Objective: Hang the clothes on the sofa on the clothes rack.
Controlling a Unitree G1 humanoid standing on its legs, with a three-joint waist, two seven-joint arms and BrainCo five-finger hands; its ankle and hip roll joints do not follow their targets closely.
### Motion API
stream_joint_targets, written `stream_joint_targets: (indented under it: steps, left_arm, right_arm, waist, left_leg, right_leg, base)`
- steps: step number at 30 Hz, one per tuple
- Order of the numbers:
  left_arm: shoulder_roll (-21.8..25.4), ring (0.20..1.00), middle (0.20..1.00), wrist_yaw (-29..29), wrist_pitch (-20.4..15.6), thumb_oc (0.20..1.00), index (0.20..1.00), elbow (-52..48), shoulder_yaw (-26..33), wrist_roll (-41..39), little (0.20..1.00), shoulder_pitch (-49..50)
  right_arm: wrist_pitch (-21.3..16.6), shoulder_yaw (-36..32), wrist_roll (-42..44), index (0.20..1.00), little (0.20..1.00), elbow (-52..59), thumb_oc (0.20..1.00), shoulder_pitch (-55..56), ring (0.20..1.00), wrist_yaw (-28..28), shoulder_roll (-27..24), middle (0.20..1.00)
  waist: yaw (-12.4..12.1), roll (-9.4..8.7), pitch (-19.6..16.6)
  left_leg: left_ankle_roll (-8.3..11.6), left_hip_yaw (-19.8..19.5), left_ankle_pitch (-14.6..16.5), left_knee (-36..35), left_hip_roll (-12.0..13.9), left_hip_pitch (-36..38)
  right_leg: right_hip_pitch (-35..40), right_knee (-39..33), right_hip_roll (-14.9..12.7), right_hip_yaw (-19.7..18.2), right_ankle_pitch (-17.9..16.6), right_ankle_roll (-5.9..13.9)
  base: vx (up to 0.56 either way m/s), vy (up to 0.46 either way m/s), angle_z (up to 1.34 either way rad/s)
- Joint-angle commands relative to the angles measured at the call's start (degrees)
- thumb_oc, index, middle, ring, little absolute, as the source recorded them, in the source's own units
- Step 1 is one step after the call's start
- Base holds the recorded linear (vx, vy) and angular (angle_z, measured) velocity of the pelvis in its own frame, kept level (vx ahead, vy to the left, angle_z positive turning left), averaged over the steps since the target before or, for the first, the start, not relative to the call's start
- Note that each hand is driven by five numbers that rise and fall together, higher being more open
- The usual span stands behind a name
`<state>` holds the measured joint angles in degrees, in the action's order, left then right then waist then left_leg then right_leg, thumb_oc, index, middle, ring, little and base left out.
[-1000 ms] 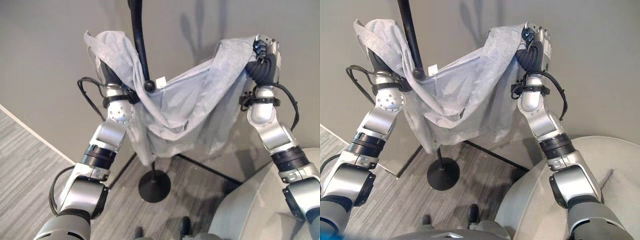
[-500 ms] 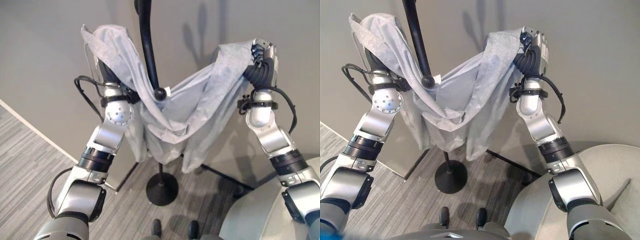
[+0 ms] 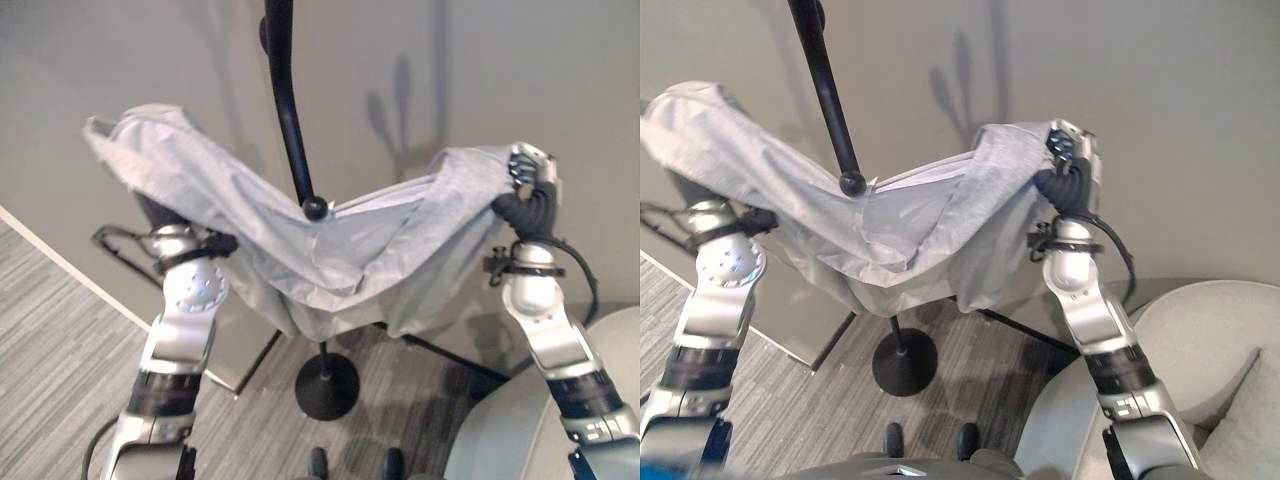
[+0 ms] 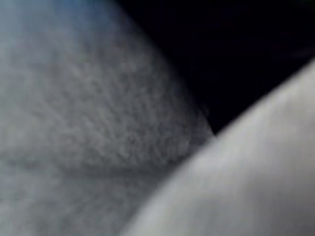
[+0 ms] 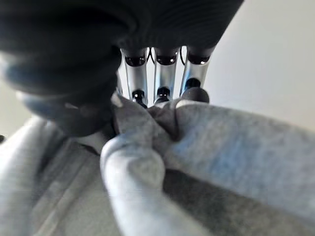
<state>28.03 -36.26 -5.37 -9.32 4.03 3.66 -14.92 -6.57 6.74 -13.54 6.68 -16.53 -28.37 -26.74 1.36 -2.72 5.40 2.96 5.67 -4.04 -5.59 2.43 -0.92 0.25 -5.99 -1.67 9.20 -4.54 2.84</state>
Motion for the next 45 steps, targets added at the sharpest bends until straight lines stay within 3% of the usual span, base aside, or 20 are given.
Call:
stream_joint_targets:
  steps: [1, 8, 13, 17, 24, 37, 43, 45]
  left_arm:
    - [1.2, 0.200, 0.200, 0.4, -3.8, 0.200, 0.200, 0.2, 4.6, 3.0, 0.200, -2.0]
    - [0.1, 0.200, 0.200, 1.6, -4.7, 0.200, 0.200, -4.0, 8.0, 3.4, 0.200, 4.4]
    - [-0.2, 0.200, 0.200, 2.9, -5.8, 0.200, 0.200, -5.3, 9.1, 2.6, 0.200, 7.4]
    - [-0.5, 0.200, 0.200, 4.0, -7.4, 0.200, 0.200, -6.6, 10.8, 0.6, 0.200, 9.4]
    - [-1.2, 0.200, 0.200, 3.5, -9.5, 0.200, 0.200, -7.7, 13.5, -1.4, 0.200, 9.9]
    - [-0.3, 0.200, 0.200, 6.8, -12.1, 0.200, 0.200, -9.4, 14.9, -3.2, 0.200, 9.9]
    - [-0.7, 0.200, 0.200, 16.8, -16.7, 0.200, 0.200, -11.6, 15.3, -14.4, 0.200, 9.5]
    - [-0.7, 0.200, 0.200, 17.4, -17.2, 0.200, 0.200, -12.0, 15.1, -15.5, 0.200, 8.7]
  right_arm:
    - [-2.6, -8.6, -0.1, 0.200, 0.200, 2.4, 0.200, -0.1, 0.200, -0.7, -1.5, 0.200]
    - [-3.3, -12.9, -0.5, 0.200, 0.200, 5.0, 0.200, 4.3, 0.200, -1.1, -1.1, 0.200]
    - [-5.8, -13.6, 4.9, 0.200, 0.200, 6.6, 0.200, 6.4, 0.200, 2.6, -0.6, 0.200]
    - [-10.7, -15.9, 19.0, 0.200, 0.200, 7.6, 0.200, 7.8, 0.200, 7.9, 1.1, 0.200]
    - [-16.0, -18.3, 32.4, 0.200, 0.200, 8.0, 0.200, 7.5, 0.200, 12.2, 3.5, 0.200]
    - [-16.7, -19.3, 42.4, 0.200, 0.200, 7.7, 0.200, 8.4, 0.200, 22.0, 1.1, 0.200]
    - [-15.5, -19.3, 43.6, 0.200, 0.200, 7.6, 0.200, 8.3, 0.200, 27.7, 0.2, 0.200]
    - [-15.7, -19.1, 43.8, 0.200, 0.200, 8.1, 0.200, 7.3, 0.200, 28.2, 0.5, 0.200]
  waist:
    - [-0.9, -0.42, -4.6]
    - [-0.8, -0.34, -4.6]
    - [-0.7, -0.34, -4.5]
    - [-0.7, -0.46, -4.4]
    - [-0.8, -0.56, -4.6]
    - [-1.0, -0.95, -4.7]
    - [-1.0, -0.86, -4.9]
    - [-1.0, -0.84, -5.0]
  left_leg:
    - [4.03, 1.1, 5.8, 0.6, 3.4, 3.8]
    - [3.77, 1.3, 6.2, 0.6, 3.3, 3.9]
    - [3.59, 1.4, 6.5, 0.6, 3.2, 4.3]
    - [3.50, 1.8, 6.9, 0.6, 3.2, 4.5]
    - [3.72, 2.1, 7.0, 0.6, 3.3, 4.8]
    - [4.08, 2.3, 6.9, 0.6, 3.4, 4.6]
    - [4.18, 2.3, 7.0, 0.6, 3.6, 4.6]
    - [4.19, 2.3, 7.0, 0.6, 3.6, 4.7]
  right_leg:
    - [0.5, 1.0, -6.4, 2.0, 1.9, 9.94]
    - [0.3, 1.0, -6.5, 1.7, 1.7, 9.94]
    - [0.5, 1.0, -6.7, 1.5, 1.8, 9.94]
    - [0.6, 1.0, -6.9, 1.6, 1.8, 10.12]
    - [0.7, 1.0, -7.0, 1.8, 1.9, 10.21]
    - [0.5, 1.0, -7.1, 2.1, 1.9, 10.28]
    - [0.5, 1.0, -7.1, 2.2, 2.1, 10.47]
    - [0.6, 1.0, -7.1, 2.3, 2.2, 10.46]
  base:
    - [0.00, 0.000, 0.00]
    - [0.00, 0.000, 0.00]
    - [0.00, 0.000, 0.00]
    - [0.00, 0.000, 0.00]
    - [0.00, 0.000, 0.00]
    - [0.00, 0.000, 0.00]
    - [0.00, 0.000, 0.00]
    - [0.00, 0.000, 0.00]
